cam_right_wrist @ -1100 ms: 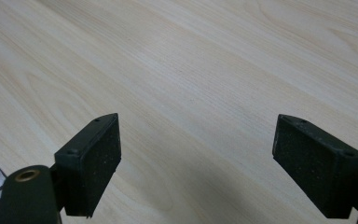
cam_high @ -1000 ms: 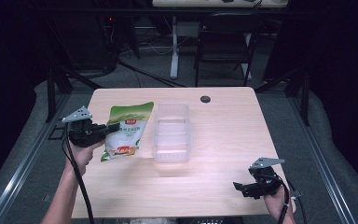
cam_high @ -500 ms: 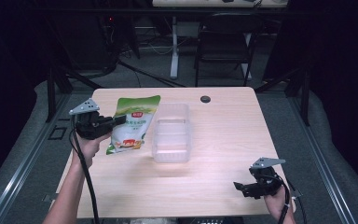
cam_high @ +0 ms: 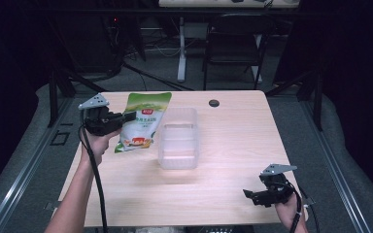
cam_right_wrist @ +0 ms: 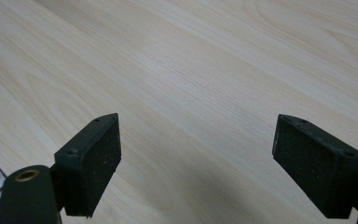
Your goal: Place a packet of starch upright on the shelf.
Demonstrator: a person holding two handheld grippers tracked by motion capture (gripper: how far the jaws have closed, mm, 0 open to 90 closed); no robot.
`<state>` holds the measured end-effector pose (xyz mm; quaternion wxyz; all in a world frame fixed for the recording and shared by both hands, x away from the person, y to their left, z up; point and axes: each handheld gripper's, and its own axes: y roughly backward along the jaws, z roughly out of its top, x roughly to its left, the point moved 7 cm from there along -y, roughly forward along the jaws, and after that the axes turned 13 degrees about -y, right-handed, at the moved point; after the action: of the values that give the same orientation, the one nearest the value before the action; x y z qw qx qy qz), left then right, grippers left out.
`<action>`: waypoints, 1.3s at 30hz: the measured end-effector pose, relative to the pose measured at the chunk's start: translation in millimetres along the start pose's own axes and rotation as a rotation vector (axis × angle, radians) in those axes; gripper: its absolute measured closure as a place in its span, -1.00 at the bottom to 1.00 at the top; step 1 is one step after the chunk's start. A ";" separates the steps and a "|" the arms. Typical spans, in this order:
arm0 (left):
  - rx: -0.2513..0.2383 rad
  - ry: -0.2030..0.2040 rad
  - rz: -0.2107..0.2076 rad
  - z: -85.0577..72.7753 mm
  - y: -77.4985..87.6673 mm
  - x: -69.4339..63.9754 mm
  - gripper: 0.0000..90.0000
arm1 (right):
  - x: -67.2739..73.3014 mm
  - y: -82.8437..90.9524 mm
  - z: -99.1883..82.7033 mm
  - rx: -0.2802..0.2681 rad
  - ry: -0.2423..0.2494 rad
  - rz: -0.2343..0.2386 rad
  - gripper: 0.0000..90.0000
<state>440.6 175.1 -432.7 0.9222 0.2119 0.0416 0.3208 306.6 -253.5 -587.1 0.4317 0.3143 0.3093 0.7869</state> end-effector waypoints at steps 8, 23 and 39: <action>-0.003 -0.013 -0.020 8.5 -13.3 1.2 0.99 | 1.8 -0.6 2.0 -0.004 0.015 0.005 -0.67; -0.026 -0.034 -0.022 27.7 -27.4 5.3 0.99 | 4.6 -2.6 0.9 0.016 0.022 0.013 -0.67; -0.029 -0.039 0.010 50.6 -38.1 15.9 0.99 | 2.6 -1.6 -0.1 0.013 0.012 0.003 -0.67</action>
<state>485.7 139.5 -401.8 0.9241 0.2049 0.0180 0.3220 306.2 -250.6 -587.8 0.4267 0.3128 0.3163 0.7875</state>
